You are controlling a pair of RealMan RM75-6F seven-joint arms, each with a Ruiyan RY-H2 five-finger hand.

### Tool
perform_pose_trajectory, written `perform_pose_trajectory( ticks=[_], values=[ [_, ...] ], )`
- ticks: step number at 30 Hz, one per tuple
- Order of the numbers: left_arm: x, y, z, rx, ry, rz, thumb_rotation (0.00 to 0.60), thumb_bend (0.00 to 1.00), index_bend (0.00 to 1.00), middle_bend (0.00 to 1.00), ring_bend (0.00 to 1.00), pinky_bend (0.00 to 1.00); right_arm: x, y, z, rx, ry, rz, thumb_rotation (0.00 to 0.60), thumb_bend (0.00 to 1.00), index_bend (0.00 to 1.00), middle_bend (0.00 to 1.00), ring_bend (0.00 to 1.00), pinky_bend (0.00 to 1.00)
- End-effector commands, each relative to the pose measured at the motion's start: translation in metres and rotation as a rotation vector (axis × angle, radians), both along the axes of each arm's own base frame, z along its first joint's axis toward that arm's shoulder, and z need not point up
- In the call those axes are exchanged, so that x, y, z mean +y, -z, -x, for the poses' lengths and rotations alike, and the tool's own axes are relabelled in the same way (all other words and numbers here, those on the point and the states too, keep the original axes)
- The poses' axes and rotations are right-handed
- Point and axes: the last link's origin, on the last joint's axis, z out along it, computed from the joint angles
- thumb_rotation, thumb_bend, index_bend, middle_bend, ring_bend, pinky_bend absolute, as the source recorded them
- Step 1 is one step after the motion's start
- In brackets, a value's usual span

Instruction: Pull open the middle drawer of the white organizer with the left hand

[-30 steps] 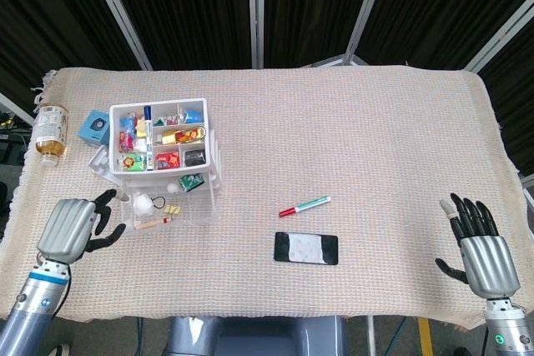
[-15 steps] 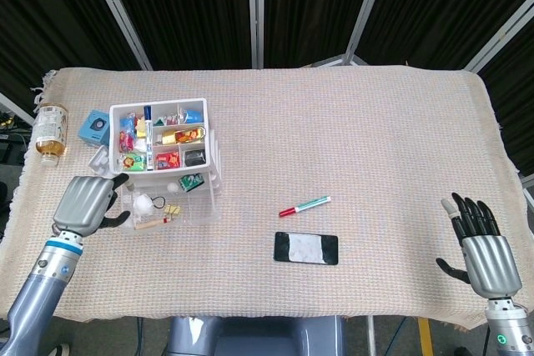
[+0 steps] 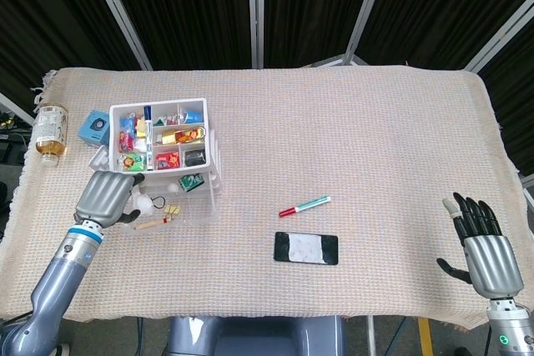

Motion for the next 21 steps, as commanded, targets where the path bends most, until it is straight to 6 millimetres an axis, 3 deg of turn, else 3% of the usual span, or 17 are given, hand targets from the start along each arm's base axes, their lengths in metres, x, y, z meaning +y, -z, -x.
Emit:
perform_pose_trajectory(
  ticks=[1,21],
  values=[
    [0.001,0.002,-0.004,0.021,-0.004,0.011,0.6,0.24,0.48,0.96,0.98,0.83,0.0,0.0,0.0,-0.001,-0.002,-0.002,0.6,0.02,0.0,0.0,0.0,0.0],
    [0.006,0.021,-0.007,0.109,-0.042,0.05,0.6,0.26,0.49,0.96,0.98,0.83,0.0,0.0,0.0,-0.005,-0.002,-0.002,0.6,0.02,0.0,0.0,0.0,0.0]
  ],
)
